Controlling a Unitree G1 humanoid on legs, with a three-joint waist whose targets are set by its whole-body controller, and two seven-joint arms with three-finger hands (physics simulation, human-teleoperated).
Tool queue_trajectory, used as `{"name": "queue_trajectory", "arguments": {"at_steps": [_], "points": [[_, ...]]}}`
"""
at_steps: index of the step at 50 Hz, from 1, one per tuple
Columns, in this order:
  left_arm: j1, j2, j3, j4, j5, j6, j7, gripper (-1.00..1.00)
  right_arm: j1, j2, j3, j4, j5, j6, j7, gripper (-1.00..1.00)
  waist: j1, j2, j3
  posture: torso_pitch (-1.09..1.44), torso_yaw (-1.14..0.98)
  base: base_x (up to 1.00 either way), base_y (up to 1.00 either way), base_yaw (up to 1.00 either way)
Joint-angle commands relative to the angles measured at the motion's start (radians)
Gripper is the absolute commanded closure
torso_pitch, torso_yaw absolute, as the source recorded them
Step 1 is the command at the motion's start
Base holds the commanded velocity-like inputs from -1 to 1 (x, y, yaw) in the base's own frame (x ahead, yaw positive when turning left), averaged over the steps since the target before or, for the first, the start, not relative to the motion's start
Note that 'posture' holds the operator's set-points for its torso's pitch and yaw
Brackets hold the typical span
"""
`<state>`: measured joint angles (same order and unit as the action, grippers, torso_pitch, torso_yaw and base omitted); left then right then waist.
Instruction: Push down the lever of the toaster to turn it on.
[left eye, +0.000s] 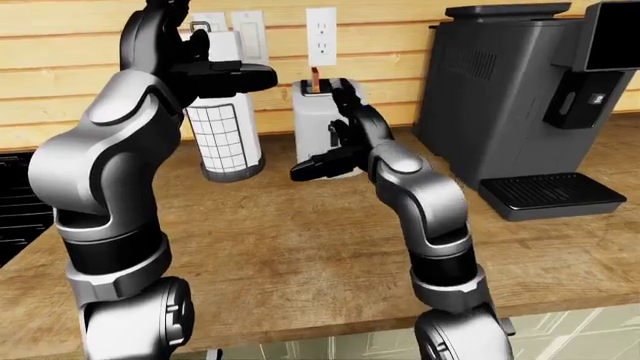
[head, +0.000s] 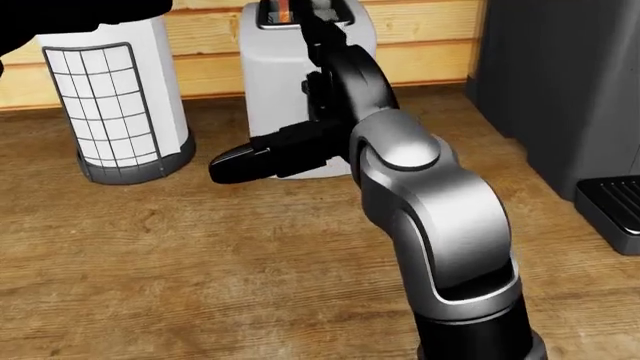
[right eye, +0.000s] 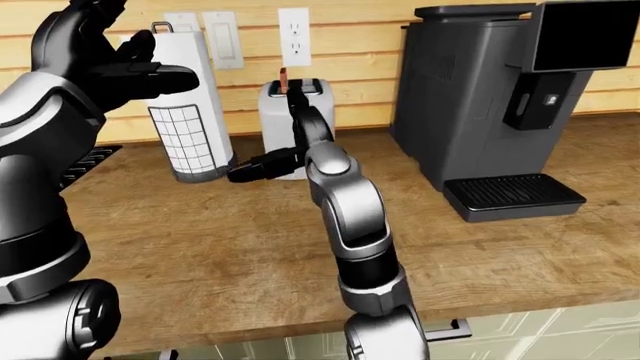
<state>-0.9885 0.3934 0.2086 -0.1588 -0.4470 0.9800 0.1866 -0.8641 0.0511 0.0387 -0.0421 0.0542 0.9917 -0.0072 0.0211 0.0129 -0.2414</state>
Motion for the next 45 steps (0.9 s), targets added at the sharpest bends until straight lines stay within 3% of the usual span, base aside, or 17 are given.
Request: {"name": "queue_trajectory", "arguments": {"at_steps": [1,45], "points": [[-0.035,0.011,0.009,-0.02,0.002,-0.028,0.0,-1.0,-0.035,-0.006,-0.009,-0.016,-0.005,-0.052,0.0,-1.0,0.0,0.005,-0.014,-0.35,0.0,0.0,0.0,0.0],[-0.03,-0.003,0.004,-0.027,0.002,-0.03,0.004,-1.0,-0.172,-0.027,-0.041,0.443,-0.002,-0.379,-0.004,-1.0,-0.003,0.007,-0.016,-0.35,0.0,0.0,0.0,0.0]]}}
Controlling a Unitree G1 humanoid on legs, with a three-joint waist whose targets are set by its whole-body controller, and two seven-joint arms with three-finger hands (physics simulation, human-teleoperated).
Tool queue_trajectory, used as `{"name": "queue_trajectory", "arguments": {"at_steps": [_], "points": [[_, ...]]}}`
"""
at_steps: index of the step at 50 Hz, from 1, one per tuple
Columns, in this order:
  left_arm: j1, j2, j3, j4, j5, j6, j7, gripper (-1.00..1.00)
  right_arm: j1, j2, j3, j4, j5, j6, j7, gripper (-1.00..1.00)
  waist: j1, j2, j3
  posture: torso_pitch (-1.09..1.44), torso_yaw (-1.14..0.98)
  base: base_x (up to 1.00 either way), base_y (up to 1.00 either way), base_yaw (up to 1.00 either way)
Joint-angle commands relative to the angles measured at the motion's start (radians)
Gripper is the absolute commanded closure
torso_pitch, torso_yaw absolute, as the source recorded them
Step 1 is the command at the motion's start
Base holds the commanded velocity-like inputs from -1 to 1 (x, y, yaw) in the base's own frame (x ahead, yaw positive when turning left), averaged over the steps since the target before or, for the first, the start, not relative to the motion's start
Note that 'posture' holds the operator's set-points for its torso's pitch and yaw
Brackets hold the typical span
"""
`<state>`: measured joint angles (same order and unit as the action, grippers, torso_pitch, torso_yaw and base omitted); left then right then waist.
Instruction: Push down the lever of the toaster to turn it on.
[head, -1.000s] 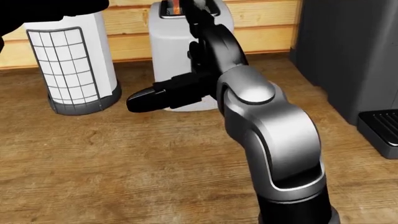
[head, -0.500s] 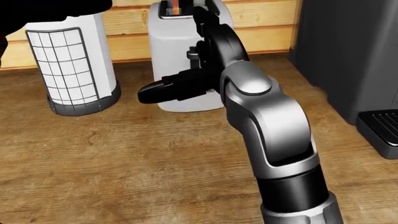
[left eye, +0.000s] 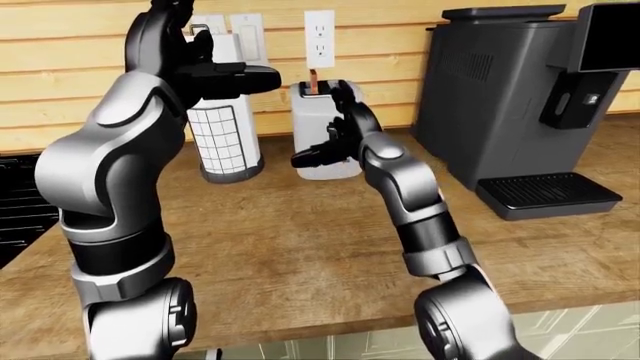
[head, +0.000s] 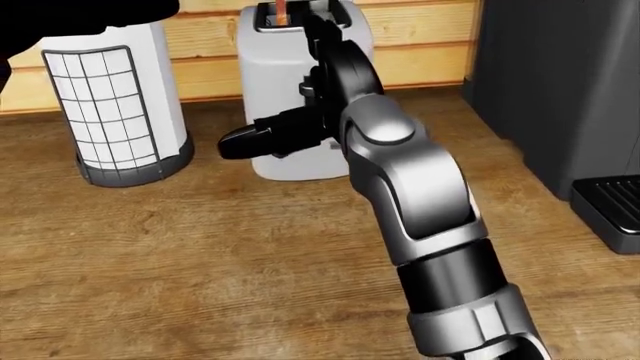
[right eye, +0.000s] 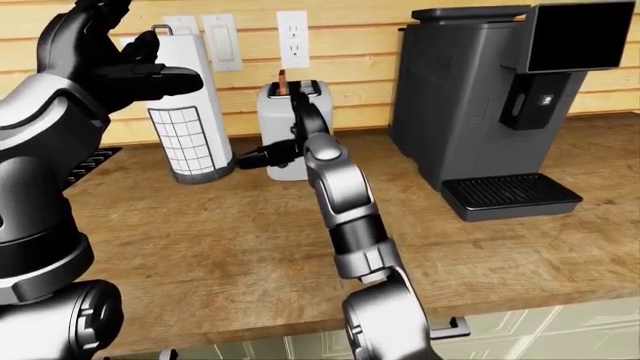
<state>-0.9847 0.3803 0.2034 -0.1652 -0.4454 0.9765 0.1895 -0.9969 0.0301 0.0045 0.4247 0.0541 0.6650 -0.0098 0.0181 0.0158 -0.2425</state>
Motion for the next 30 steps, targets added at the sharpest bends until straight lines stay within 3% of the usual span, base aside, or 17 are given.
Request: {"name": "queue_trajectory", "arguments": {"at_steps": [1,30], "points": [[-0.033,0.01,0.009,-0.021,0.001,-0.026,0.002,-1.0,-0.041,-0.007,-0.009,-0.011,-0.001,-0.062,0.0,-1.0,0.0,0.005,-0.015,-0.35,0.0,0.0,0.0,0.0],[-0.025,0.005,0.005,-0.007,0.007,-0.044,-0.004,-1.0,-0.103,-0.015,-0.024,0.223,0.027,-0.214,-0.007,-1.0,-0.001,0.007,-0.016,-0.35,0.0,0.0,0.0,0.0]]}}
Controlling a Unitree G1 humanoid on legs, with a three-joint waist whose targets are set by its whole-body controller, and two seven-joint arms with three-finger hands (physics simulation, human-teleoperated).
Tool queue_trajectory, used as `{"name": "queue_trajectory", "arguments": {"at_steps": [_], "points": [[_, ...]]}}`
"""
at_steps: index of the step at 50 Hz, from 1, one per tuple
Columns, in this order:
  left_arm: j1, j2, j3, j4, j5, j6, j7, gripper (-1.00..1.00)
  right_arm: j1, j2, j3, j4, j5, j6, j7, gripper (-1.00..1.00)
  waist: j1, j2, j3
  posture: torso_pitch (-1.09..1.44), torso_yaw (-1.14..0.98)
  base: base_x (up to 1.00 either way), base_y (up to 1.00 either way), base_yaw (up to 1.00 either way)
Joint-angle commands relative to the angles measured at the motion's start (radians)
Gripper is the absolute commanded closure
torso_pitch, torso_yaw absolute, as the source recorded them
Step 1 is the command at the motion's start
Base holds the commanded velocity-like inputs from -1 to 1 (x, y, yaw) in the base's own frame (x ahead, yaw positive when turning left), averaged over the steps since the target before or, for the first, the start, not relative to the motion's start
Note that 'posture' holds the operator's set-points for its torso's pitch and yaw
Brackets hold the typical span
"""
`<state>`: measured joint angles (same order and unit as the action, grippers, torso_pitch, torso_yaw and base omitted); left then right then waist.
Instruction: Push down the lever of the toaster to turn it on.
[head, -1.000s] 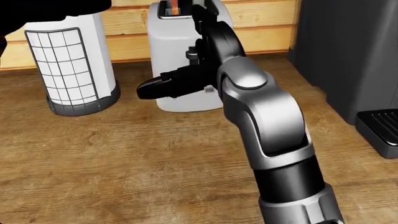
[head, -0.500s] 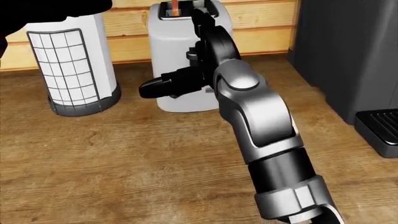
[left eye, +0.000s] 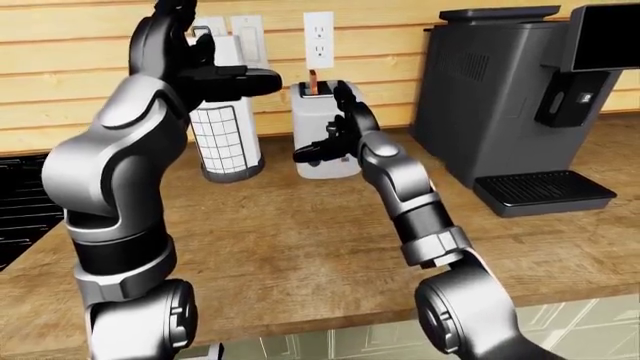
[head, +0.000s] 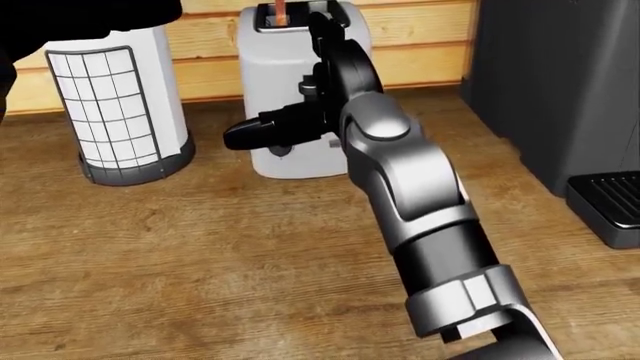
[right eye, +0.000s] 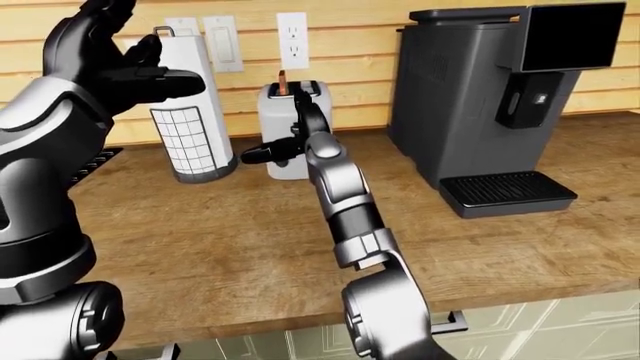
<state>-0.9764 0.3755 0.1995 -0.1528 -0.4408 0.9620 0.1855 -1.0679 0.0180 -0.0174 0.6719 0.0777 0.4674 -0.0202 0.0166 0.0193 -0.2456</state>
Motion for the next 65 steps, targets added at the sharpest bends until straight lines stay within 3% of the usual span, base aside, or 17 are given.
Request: {"name": "queue_trajectory", "arguments": {"at_steps": [1,65], "points": [[-0.033,0.01,0.009,-0.02,0.003,-0.029,0.0,-1.0,-0.028,-0.002,-0.001,-0.022,0.003,-0.022,0.005,-1.0,0.001,0.004,-0.013,-0.35,0.0,0.0,0.0,0.0],[-0.031,0.004,0.009,-0.029,0.002,-0.027,0.003,-1.0,0.092,0.029,0.007,0.073,-0.022,-0.137,-0.004,-1.0,0.002,0.003,-0.021,-0.35,0.0,0.0,0.0,0.0]]}}
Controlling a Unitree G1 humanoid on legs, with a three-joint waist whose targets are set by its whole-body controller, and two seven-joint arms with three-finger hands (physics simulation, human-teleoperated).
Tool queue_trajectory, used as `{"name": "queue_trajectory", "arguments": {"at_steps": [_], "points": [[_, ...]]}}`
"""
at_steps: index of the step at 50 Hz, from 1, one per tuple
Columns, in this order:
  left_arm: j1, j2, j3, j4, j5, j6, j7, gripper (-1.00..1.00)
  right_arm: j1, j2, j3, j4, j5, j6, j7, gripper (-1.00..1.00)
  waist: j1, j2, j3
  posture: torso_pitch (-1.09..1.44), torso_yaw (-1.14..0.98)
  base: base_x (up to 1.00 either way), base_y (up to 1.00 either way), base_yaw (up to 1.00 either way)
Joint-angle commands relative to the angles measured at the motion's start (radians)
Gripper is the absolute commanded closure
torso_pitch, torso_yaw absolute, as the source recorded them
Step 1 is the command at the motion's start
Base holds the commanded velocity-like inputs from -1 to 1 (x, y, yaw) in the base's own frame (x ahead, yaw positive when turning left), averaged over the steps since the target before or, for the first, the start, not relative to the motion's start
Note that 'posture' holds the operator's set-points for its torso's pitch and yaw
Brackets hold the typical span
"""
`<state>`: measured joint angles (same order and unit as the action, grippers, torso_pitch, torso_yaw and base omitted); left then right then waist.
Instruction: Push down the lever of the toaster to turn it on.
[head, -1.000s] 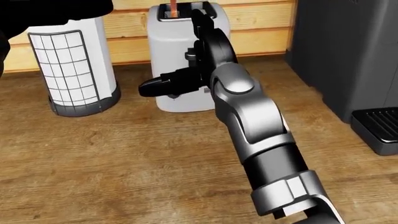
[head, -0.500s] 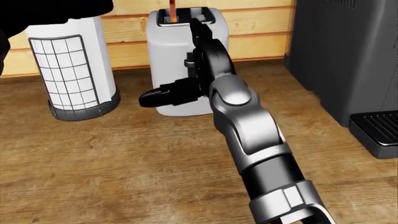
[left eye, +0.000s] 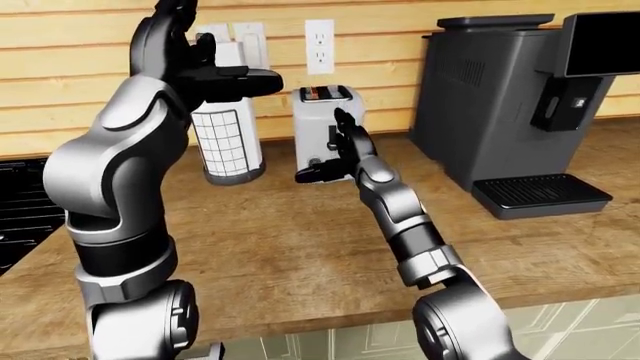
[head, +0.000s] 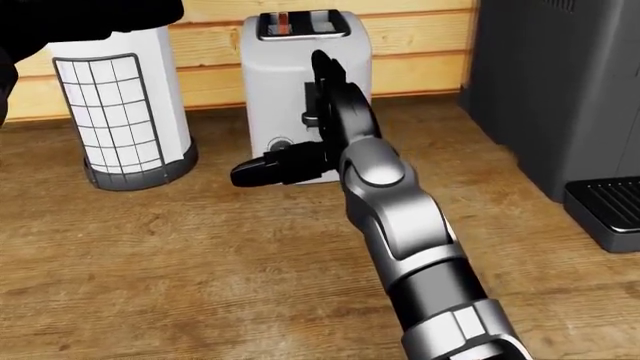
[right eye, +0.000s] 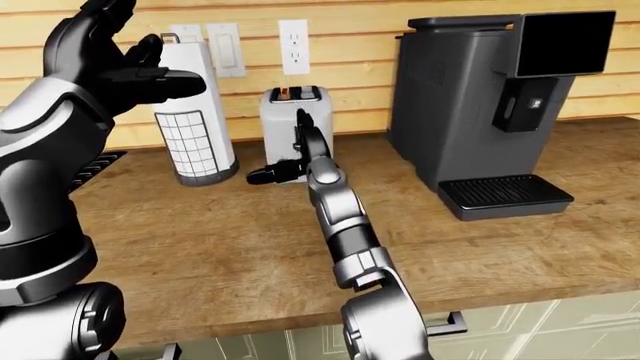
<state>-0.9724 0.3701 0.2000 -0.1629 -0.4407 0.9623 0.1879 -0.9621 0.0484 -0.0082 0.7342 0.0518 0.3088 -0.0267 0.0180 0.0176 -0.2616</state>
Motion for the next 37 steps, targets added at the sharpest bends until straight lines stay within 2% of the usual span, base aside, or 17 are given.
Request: {"name": "queue_trajectory", "arguments": {"at_steps": [1,37], "points": [[-0.034,0.009,0.008,-0.022,0.0,-0.025,0.002,-1.0,-0.011,-0.001,-0.001,0.016,0.004,0.016,0.003,-1.0,0.001,0.005,-0.005,-0.35,0.0,0.0,0.0,0.0],[-0.044,0.007,0.004,-0.01,0.001,-0.034,0.001,-1.0,-0.025,-0.011,-0.014,0.117,0.013,-0.045,0.0,-1.0,0.005,0.005,-0.004,-0.35,0.0,0.0,0.0,0.0]]}}
